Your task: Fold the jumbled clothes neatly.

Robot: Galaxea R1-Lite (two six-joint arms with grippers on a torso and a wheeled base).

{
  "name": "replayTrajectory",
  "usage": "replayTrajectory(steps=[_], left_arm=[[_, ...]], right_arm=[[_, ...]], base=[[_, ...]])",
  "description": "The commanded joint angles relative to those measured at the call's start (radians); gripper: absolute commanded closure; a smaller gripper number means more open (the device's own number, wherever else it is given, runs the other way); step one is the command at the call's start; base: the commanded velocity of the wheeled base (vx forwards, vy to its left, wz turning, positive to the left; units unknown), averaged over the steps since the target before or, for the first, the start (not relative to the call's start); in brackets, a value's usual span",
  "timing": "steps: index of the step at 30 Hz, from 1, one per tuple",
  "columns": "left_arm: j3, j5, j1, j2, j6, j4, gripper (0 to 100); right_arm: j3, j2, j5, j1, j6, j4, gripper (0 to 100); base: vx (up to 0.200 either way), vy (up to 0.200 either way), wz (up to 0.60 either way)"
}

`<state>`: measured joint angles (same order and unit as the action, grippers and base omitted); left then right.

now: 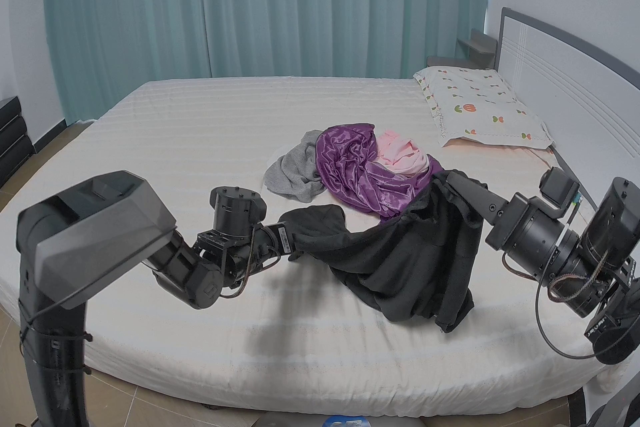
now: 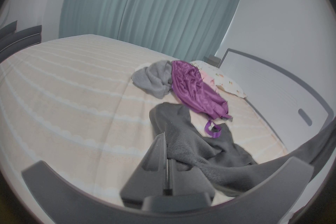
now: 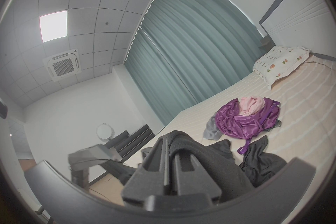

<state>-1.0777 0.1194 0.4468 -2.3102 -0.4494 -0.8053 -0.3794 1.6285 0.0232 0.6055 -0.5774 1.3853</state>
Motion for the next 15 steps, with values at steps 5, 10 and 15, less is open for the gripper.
replayTrajectory(steps=[5, 10, 15], left_arm=[[0.206, 0.023, -0.028, 0.387, -0.052, 0.002, 100], [0.212, 0.077, -0.033, 0.52, -0.132, 0.0, 100], [0.243, 0.083, -0.025, 0.627, -0.184, 0.002, 100]], right_arm=[[-0.208, 0.192, 0.004, -0.165, 0.007, 0.003, 100], [-0.405, 0.203, -0.046, -0.178, 0.028, -0.011, 100], [-0.449, 0.166, -0.052, -0.168, 0.037, -0.015, 100]], base=[[0.0, 0.0, 0.0], [0.0, 0.0, 0.0], [0.0, 0.0, 0.0]])
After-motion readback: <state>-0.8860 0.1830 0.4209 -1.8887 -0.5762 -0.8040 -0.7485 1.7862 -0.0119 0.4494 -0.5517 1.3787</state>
